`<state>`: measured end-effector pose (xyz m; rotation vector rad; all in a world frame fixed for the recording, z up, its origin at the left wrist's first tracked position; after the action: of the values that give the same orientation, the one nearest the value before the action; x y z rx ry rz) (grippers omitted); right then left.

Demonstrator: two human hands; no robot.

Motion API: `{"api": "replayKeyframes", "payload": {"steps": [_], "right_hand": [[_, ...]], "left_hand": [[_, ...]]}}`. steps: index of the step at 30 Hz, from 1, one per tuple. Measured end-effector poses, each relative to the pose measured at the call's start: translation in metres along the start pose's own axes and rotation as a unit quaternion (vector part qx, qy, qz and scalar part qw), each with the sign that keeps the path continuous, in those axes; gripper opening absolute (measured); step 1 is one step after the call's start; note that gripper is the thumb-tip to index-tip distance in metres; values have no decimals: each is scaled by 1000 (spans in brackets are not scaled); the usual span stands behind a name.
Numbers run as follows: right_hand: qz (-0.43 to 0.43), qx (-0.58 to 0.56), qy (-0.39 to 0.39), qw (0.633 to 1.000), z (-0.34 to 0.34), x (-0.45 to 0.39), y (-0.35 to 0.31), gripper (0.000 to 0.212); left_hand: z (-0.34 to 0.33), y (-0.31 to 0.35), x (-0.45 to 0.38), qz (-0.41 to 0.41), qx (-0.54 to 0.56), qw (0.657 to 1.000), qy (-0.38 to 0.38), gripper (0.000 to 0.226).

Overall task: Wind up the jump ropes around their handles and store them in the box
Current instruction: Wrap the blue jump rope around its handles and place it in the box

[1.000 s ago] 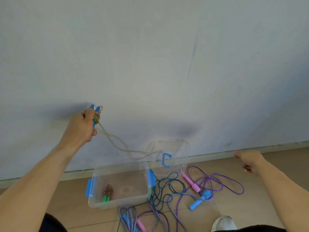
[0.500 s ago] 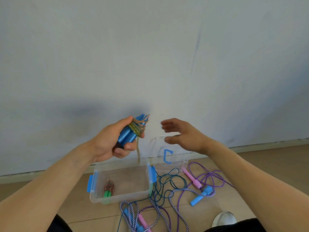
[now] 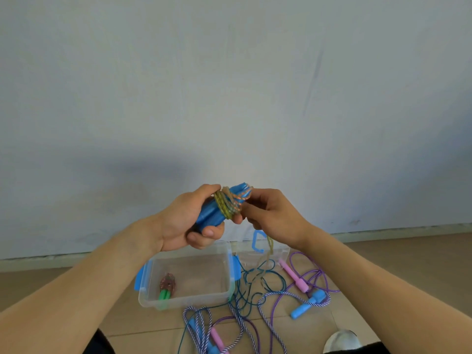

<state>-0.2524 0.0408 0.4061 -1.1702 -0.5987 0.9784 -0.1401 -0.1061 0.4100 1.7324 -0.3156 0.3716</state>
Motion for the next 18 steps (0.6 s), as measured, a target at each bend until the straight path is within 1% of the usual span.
{"api": "replayKeyframes", "payload": {"steps": [3,5,6,8,10,12,14,15,16,17,18], "right_hand": [[11,22,23,999,2,1,0,26],[10,18,61,998,-1,1,-3,24],[4,7,87,996,-3,0,-3,23],[-25,-12,128,991,-4,-3,-1,30],[-63,-15,143,988,-4,-6,3,39],[-101,-28,124,987,-3,-8,8,42],[-124,-21,56,990,-7,-7,11,39],[-128,-16,18,991,-11,-6,13,33],[-128,-11,-3,992,-15,-4,14,28],[-124,-1,1,992,-16,-5,15,26],[-118,8,26,993,-16,-6,15,26]], "left_hand": [[-3,1,-1,1,9,999,31,68],[-8,1,-3,-11,8,998,57,64],[-11,0,-4,-27,0,997,72,62],[-16,-1,-5,-74,-24,992,100,67],[-21,-3,-6,-116,-33,985,123,72],[-26,-7,-7,-149,-37,979,137,71],[-27,-9,-9,-178,-19,971,157,65],[-25,-8,-10,-189,2,968,165,59],[-21,-6,-10,-197,23,965,171,53],[-16,-3,-9,-199,39,963,177,50],[-10,0,-8,-194,35,963,186,50]]}}
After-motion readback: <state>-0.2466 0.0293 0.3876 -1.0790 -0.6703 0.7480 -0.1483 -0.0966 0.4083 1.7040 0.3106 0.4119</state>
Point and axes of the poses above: each hand's wrist, its own x-axis away from the middle knuckle, its own z-axis out of the back of the hand, y = z × x, the point moved 1 cm from there along -x, towards the middle knuckle, and after that the axes turned 1 degree about z, right-handed, at the moved point
